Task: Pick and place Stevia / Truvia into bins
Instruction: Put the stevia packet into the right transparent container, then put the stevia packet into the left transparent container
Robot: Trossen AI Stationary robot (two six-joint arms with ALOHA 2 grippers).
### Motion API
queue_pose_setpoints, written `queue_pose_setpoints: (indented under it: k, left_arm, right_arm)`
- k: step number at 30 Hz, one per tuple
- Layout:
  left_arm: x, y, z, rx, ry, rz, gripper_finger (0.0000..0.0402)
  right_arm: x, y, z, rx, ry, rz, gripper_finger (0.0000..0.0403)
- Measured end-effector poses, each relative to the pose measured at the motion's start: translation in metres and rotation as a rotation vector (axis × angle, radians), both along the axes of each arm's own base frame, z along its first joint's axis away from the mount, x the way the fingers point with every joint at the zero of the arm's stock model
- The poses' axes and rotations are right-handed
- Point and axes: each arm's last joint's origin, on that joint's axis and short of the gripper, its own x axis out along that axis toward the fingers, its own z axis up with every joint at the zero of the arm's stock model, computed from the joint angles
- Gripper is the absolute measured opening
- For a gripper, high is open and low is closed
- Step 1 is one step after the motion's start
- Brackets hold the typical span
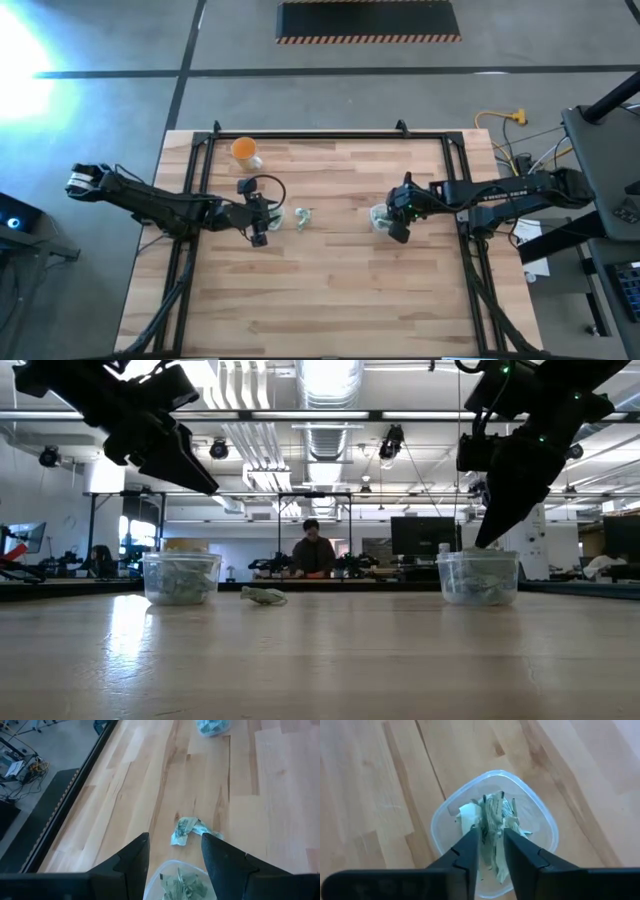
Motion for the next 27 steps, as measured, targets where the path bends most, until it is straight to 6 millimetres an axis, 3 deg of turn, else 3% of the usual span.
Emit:
queue_pose_setpoints:
  k: [5,10,18,27]
  left_arm:
    - [0.002,0.000,0.000,-0.015,-0.036,0.001,0.0164]
    - [0.012,-0.005,-0.007,-0.044,-0.006,-0.090,0.0164]
    - [0.055,-0.004,-0.017,-0.026,0.123,-0.128,0.0164]
    - [0.101,0.012,-0.031,-0.057,0.372,-0.097,0.0164]
  right_arm:
    - [0.003,0.000,0.006,-0.030,-0.009,0.045,0.0111]
    - [0.011,-0.001,0.022,-0.072,-0.059,0.092,0.0117]
    - [0.016,0.001,0.032,-0.151,-0.100,0.137,0.0098]
    - [0.016,0.003,0.032,-0.159,-0.097,0.162,0.0081]
